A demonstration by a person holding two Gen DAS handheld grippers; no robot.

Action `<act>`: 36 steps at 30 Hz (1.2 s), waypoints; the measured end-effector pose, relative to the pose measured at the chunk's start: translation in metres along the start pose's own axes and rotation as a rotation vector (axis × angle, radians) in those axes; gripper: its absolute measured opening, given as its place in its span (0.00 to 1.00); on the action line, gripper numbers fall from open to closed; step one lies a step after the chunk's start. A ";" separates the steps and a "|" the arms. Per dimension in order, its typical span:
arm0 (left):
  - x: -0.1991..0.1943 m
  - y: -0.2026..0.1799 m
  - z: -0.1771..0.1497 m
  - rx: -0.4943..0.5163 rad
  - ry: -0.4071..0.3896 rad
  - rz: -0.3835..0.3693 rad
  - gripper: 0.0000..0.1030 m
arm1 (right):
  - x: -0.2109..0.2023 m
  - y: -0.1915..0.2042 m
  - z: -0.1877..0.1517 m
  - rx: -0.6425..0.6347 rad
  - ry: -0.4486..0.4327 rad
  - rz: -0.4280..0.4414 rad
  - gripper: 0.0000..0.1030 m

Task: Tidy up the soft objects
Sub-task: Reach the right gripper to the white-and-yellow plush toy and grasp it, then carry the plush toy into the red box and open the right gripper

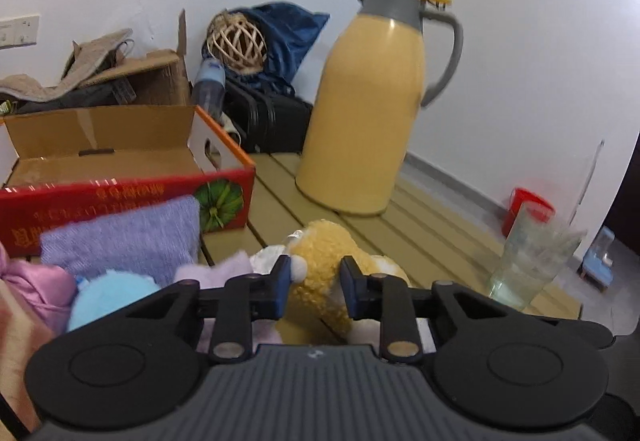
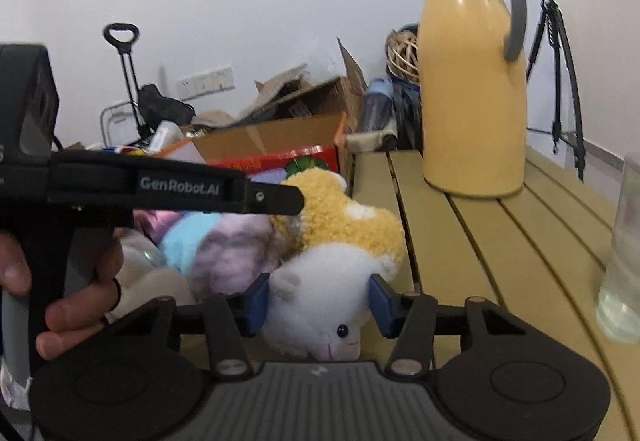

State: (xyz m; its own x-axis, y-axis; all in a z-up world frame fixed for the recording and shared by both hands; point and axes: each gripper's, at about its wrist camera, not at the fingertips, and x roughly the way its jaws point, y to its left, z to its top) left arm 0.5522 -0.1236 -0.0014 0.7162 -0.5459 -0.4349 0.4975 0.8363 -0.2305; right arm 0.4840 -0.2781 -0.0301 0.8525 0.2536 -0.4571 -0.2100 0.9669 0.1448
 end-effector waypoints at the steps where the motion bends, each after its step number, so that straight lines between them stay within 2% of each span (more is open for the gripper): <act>1: -0.007 0.002 0.007 -0.016 -0.017 -0.003 0.26 | -0.002 0.002 0.006 -0.015 -0.009 0.007 0.49; 4: -0.026 0.018 0.040 -0.059 -0.088 -0.007 0.26 | -0.006 0.014 0.041 -0.087 -0.075 0.040 0.49; 6: -0.028 0.033 0.065 -0.073 -0.110 0.004 0.26 | 0.006 0.021 0.072 -0.141 -0.094 0.056 0.49; 11: 0.009 0.094 0.128 -0.110 -0.121 0.077 0.26 | 0.082 0.021 0.153 -0.118 -0.039 0.146 0.49; 14: 0.051 0.140 0.154 -0.198 -0.089 0.115 0.25 | 0.148 0.029 0.192 -0.163 0.013 0.121 0.49; 16: 0.082 0.164 0.165 -0.223 -0.047 0.136 0.25 | 0.197 0.034 0.208 -0.190 0.080 0.085 0.48; 18: 0.112 0.184 0.168 -0.221 0.031 0.150 0.24 | 0.243 0.039 0.215 -0.231 0.158 0.035 0.48; 21: 0.127 0.192 0.163 -0.209 0.082 0.166 0.24 | 0.286 0.043 0.206 -0.268 0.258 -0.062 0.48; 22: 0.126 0.190 0.161 -0.196 0.091 0.169 0.24 | 0.290 0.045 0.201 -0.277 0.263 -0.088 0.47; 24: 0.118 0.187 0.158 -0.168 0.086 0.158 0.24 | 0.293 0.048 0.193 -0.275 0.280 -0.108 0.49; 26: 0.101 0.183 0.160 -0.155 0.063 0.187 0.24 | 0.289 0.052 0.188 -0.295 0.278 -0.124 0.49; 29: 0.051 0.171 0.166 -0.134 0.005 0.222 0.26 | 0.273 0.059 0.192 -0.304 0.274 -0.133 0.51; 31: 0.003 0.159 0.165 -0.120 -0.040 0.255 0.27 | 0.255 0.058 0.204 -0.294 0.224 -0.120 0.60; 32: -0.026 0.152 0.161 -0.113 -0.061 0.260 0.31 | 0.239 0.058 0.209 -0.277 0.191 -0.106 0.68; 34: -0.077 0.137 0.152 -0.107 -0.110 0.287 0.40 | 0.201 0.060 0.216 -0.246 0.119 -0.064 0.74; 36: -0.141 0.121 0.128 -0.097 -0.188 0.331 0.65 | 0.159 0.062 0.213 -0.224 0.047 -0.027 0.77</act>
State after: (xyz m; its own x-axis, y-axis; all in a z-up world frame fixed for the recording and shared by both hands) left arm 0.5741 0.0482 0.1431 0.9120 -0.2381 -0.3341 0.1824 0.9648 -0.1895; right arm 0.7081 -0.1833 0.0935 0.8374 0.2233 -0.4989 -0.2928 0.9540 -0.0644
